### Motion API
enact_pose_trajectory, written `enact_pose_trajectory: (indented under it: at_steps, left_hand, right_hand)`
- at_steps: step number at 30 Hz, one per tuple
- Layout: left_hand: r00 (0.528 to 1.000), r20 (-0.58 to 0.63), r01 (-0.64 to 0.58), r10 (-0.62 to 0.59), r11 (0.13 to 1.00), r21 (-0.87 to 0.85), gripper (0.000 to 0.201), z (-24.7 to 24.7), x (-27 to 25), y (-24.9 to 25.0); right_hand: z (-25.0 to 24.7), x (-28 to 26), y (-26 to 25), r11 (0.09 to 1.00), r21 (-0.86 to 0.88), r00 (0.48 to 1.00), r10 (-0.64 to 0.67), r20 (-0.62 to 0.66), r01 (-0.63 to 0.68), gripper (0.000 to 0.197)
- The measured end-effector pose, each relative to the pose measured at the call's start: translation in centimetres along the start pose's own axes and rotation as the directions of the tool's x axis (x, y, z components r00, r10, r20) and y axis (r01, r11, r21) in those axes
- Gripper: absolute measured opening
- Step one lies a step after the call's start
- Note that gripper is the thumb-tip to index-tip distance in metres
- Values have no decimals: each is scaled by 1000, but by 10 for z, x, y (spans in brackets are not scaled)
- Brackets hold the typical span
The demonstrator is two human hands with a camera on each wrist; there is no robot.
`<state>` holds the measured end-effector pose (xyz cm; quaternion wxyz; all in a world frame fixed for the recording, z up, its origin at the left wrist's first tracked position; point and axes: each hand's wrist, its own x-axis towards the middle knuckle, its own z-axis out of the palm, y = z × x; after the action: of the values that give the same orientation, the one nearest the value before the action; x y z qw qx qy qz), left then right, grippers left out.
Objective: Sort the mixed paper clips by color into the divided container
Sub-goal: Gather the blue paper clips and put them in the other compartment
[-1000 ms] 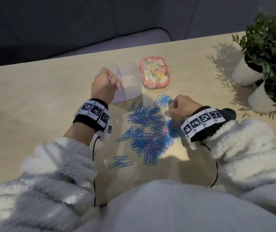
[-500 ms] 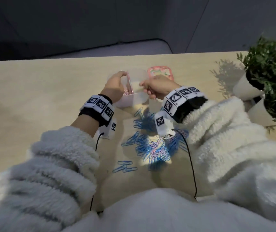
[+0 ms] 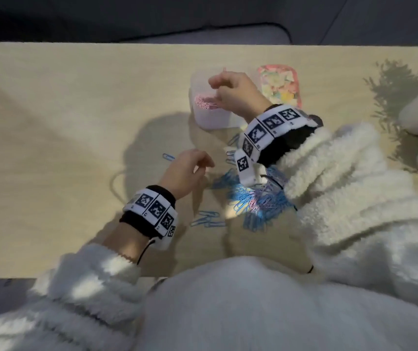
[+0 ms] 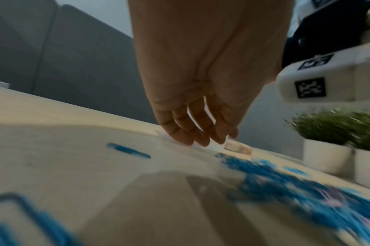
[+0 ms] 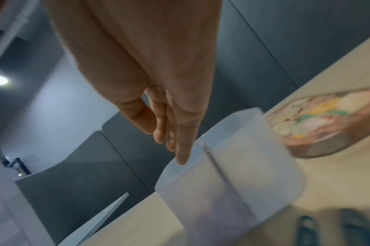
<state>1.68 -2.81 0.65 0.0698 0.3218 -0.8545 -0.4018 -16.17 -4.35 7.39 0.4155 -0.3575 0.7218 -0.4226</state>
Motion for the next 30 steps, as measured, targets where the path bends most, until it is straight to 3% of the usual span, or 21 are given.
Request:
enact_pose_trajectory:
  at_steps: [2, 4, 6, 9, 14, 18, 21, 24, 26, 30]
  left_hand:
    - [992, 126, -19, 10, 997, 71, 20, 18, -5, 3]
    - [975, 217, -81, 55, 991, 109, 18, 36, -9, 9]
    - [955, 276, -144, 107, 982, 119, 16, 51, -8, 17]
    - [954, 270, -173, 128, 974, 149, 24, 68, -1, 28]
    - [952, 271, -200, 139, 957, 212, 17, 73, 10, 37]
    - [971, 210, -157, 110, 962, 223, 11, 66, 8, 28]
    - [992, 119, -55, 43, 993, 100, 7, 56, 4, 21]
    - [998, 62, 31, -30, 999, -19, 7, 47, -4, 21]
    - [996, 61, 69, -65, 996, -63, 6, 45, -8, 20]
    - [990, 89, 118, -110, 989, -88, 3, 43, -14, 20]
  right_hand:
    - [-13, -34, 19, 998, -5, 997, -70, 17, 70, 24]
    - [-28, -71, 50, 982, -151, 985, -89, 150, 112, 22]
    - [-41, -99, 87, 902, -410, 969, -34, 245, 136, 17]
    - [-56, -130, 124, 766, -628, 974, 17, 228, 134, 13]
    - [-55, -150, 151, 791, -588, 968, -25, 249, 171, 19]
    - [-61, -152, 162, 697, -700, 975, 2, 224, 159, 22]
    - [-67, -152, 158, 707, -694, 987, -25, 161, 131, 24]
    - [-57, -148, 150, 712, -680, 984, -105, 144, 176, 14]
    - [-42, -144, 146, 707, -676, 977, -137, 161, 210, 17]
    - [-18, -135, 145, 708, -691, 988, -75, 132, 146, 23]
